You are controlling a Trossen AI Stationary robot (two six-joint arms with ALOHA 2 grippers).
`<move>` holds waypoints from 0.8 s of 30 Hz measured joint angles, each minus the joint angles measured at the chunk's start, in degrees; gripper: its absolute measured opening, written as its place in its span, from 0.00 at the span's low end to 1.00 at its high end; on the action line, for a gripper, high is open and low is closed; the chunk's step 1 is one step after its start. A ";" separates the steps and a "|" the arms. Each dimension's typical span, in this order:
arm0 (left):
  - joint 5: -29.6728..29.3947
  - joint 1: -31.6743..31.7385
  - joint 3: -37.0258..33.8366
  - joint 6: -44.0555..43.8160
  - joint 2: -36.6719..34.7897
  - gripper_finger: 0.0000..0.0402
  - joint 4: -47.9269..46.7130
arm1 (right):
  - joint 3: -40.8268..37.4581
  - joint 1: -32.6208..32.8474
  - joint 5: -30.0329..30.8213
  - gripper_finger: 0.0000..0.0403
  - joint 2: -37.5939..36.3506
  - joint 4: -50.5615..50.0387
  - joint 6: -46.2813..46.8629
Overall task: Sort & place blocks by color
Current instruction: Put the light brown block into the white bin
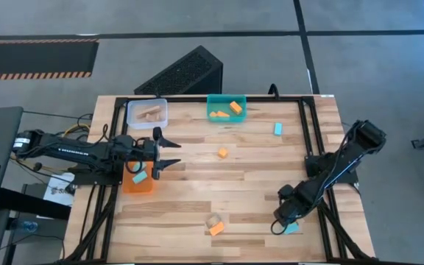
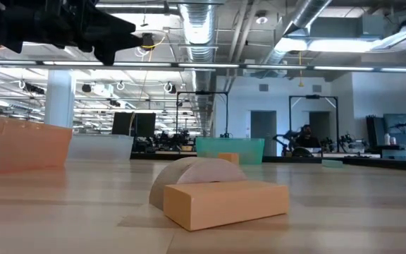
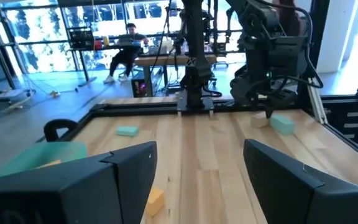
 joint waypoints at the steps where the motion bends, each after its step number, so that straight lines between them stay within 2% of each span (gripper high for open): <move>1: 0.02 0.00 0.00 -0.34 0.00 0.58 -0.20 | -0.37 0.10 0.00 0.64 0.00 0.68 0.00; 6: 0.09 0.00 0.02 -1.53 0.00 0.58 -1.33 | -4.99 0.07 -0.01 0.64 -0.01 6.84 -0.10; 12: -0.07 0.00 0.02 -2.16 -0.02 0.58 -2.36 | -8.08 0.07 0.71 0.61 0.01 12.06 -4.93; 15: -1.79 0.02 0.02 -2.42 -0.04 0.58 -3.56 | -8.09 -0.10 1.53 0.51 0.00 13.29 -8.28; 18: -4.09 0.90 0.02 -3.50 -0.04 0.58 -3.93 | -7.70 -0.85 2.89 0.35 -0.02 13.19 -12.15; 19: -4.18 1.45 0.02 -4.16 -0.07 0.58 -3.94 | -7.46 -1.29 3.87 0.30 -0.04 12.83 -13.77; 21: -3.67 2.69 0.02 -5.46 -0.07 0.58 -4.21 | -6.83 -2.33 7.06 0.30 -0.04 11.90 -17.25; 24: -1.32 4.53 0.02 -7.29 -0.07 0.58 -4.31 | -5.17 -4.44 16.95 0.30 -0.09 11.24 -23.65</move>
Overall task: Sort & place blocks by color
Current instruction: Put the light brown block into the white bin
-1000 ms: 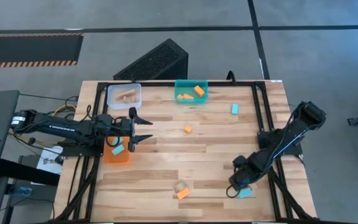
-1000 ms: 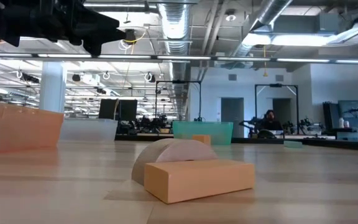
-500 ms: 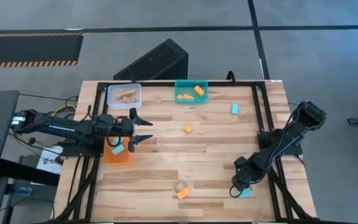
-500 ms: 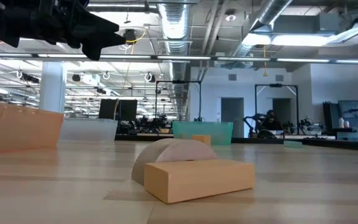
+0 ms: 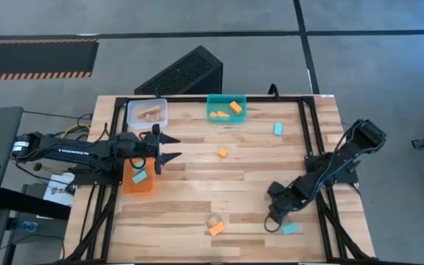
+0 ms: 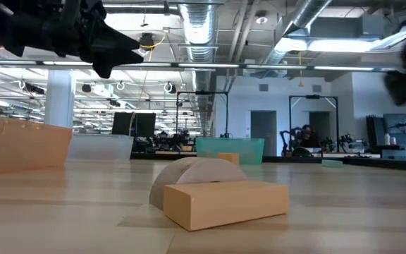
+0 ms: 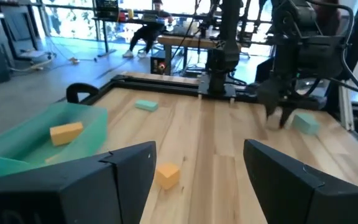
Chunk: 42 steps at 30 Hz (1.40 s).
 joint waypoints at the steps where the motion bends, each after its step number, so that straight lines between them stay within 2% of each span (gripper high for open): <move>1: 0.90 0.49 0.00 -0.45 0.00 0.58 -0.01 | 0.41 -0.81 3.30 0.30 0.00 0.04 -2.25; 7: 4.61 1.68 0.00 -1.97 0.00 0.58 0.02 | 2.49 -7.84 22.00 0.30 0.13 5.99 -19.53; 9: 5.56 1.68 0.00 -2.00 0.00 0.58 0.00 | 2.49 -10.75 24.26 0.30 0.13 11.87 -26.87; 12: 5.85 1.68 0.00 -2.00 0.00 0.57 -0.07 | 2.49 -15.25 24.01 0.30 0.13 22.98 -38.85; 16: 5.85 1.68 0.02 -4.16 0.01 0.56 -0.17 | 2.49 -20.35 19.16 0.30 0.13 40.03 -56.33; 20: 6.02 1.70 0.02 -16.88 0.90 0.56 -0.17 | 2.49 -24.32 12.85 0.30 0.13 54.50 -72.85; 24: 8.55 1.72 0.02 -27.60 3.02 0.56 0.23 | 2.49 -27.92 9.02 0.32 0.36 62.85 -86.24; 28: 10.54 2.06 0.03 -29.52 6.87 0.56 4.51 | 2.49 -32.59 4.16 0.31 0.37 67.67 -93.26; 30: 10.62 3.15 0.04 -25.73 9.19 0.56 6.90 | 2.49 -35.37 -0.18 0.31 0.37 69.69 -94.35; 34: 8.70 4.55 0.07 -1.25 11.66 0.56 8.88 | 2.49 -41.22 -8.69 0.32 0.37 73.03 -91.38; 36: 5.75 4.68 0.11 6.55 12.15 0.56 9.39 | 2.49 -44.10 -10.79 0.32 0.37 75.03 -86.85; 39: 5.27 5.29 1.18 11.31 12.46 0.56 9.60 | 2.49 -47.64 -15.05 0.32 0.37 77.05 -81.92; 42: 10.15 6.52 3.12 8.84 14.29 0.56 10.76 | 2.50 -48.92 -16.93 0.32 1.50 79.73 -81.52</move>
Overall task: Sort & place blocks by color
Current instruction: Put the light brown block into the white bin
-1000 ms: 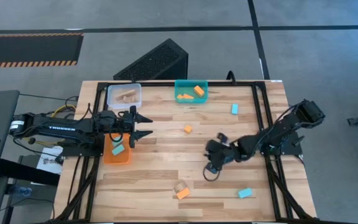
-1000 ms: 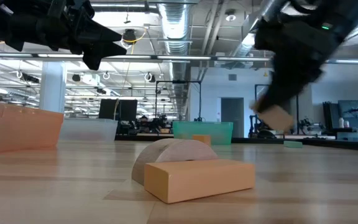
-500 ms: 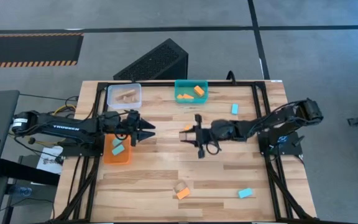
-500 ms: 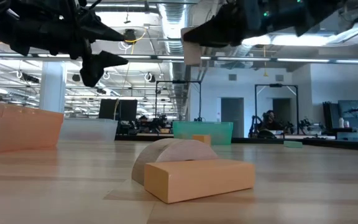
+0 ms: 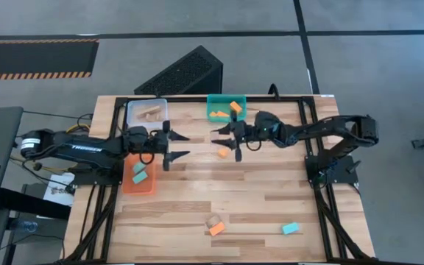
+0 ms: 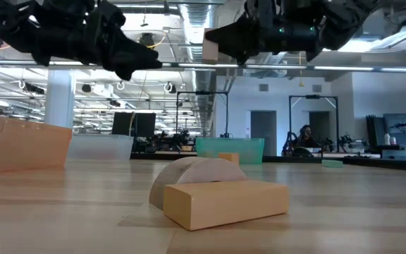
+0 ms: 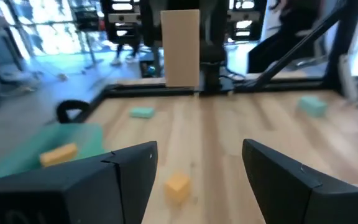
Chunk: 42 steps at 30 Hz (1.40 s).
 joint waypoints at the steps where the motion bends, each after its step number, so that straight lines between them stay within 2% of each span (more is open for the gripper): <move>1: 1.18 0.50 0.35 -1.48 0.71 0.56 0.32 | 0.01 -0.03 -0.25 0.32 0.95 1.24 0.22; 6: 5.94 2.47 1.72 -7.87 6.46 0.56 6.98 | 1.46 -0.03 -2.21 0.32 7.44 10.66 2.32; 13: 6.56 3.18 3.26 -7.53 13.08 0.56 11.26 | 6.62 -0.03 -3.17 0.33 14.13 11.07 3.64; 26: 7.10 3.44 5.45 -6.27 14.83 0.55 11.34 | 10.09 0.45 -3.06 0.33 17.15 11.01 3.75; 30: 6.59 3.68 5.45 -6.31 14.83 0.46 10.94 | 10.05 0.45 -2.95 0.33 17.19 10.96 3.63; 35: 6.10 3.72 5.41 -6.04 14.83 0.23 10.95 | 10.05 0.39 -2.72 0.40 17.15 10.08 3.63; 42: 5.79 6.08 5.41 -6.03 12.54 0.23 9.45 | 10.09 -0.38 -2.48 0.56 16.03 9.20 3.63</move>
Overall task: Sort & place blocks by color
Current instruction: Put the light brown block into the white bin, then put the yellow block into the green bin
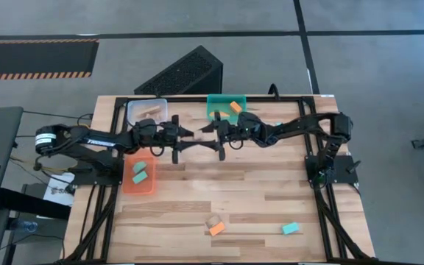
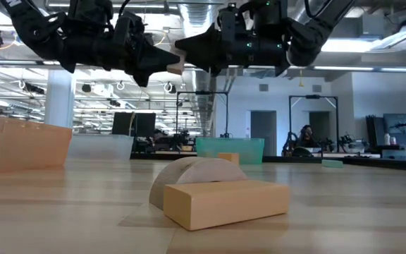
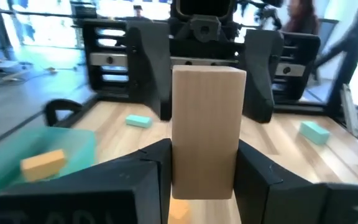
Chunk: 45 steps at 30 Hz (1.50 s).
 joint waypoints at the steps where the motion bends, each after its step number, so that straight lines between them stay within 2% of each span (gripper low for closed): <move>1: -0.71 0.70 0.00 0.00 -1.09 0.23 -0.91 | 0.00 -0.33 0.04 0.58 -0.46 -0.46 -0.04; 4: -5.52 3.08 0.21 -0.03 -5.49 0.23 -8.31 | -0.09 -2.05 -0.04 0.63 -3.89 -7.86 -0.07; 8: -24.22 7.10 4.25 1.20 -12.82 0.23 -31.81 | -0.07 -4.74 -0.75 0.64 -10.10 -22.69 -2.58; 11: -39.54 11.29 8.02 -2.38 -14.92 0.23 -50.75 | -0.13 -6.23 4.04 0.64 -12.57 -30.64 -2.63; 13: -44.81 15.29 9.79 -4.99 -14.78 0.23 -57.57 | -0.11 -6.97 5.86 0.64 -13.29 -32.91 -2.61; 14: -44.53 17.22 10.24 -6.12 -14.68 0.23 -59.56 | -0.11 -7.12 5.81 0.64 -13.37 -33.15 -2.60; 19: -34.91 26.06 10.29 -8.00 -10.71 0.23 -62.69 | -0.11 -6.70 5.76 0.64 -12.36 -32.93 -2.61; 22: -33.93 29.02 10.29 -7.59 -7.96 0.25 -62.58 | -0.09 -6.18 5.94 0.64 -11.66 -32.86 -2.59; 25: -33.90 30.75 10.29 -6.46 -6.09 0.34 -62.39 | -0.11 -5.95 7.16 0.64 -11.63 -34.93 -2.48; 29: -32.28 31.26 10.29 -5.46 -5.24 0.46 -62.23 | -0.11 -5.70 11.05 0.64 -11.63 -38.22 -0.99; 33: -32.19 31.24 10.29 -5.41 -5.23 0.53 -62.16 | -0.11 -5.92 13.08 0.64 -11.63 -39.57 -0.90; 39: -30.38 31.20 10.29 -3.73 -5.25 0.56 -60.89 | -0.11 -5.96 13.69 0.64 -11.63 -40.67 0.74; 45: -22.16 29.79 10.29 -1.21 -5.43 0.57 -58.29 | -0.11 -5.37 13.69 0.64 -11.63 -46.41 3.95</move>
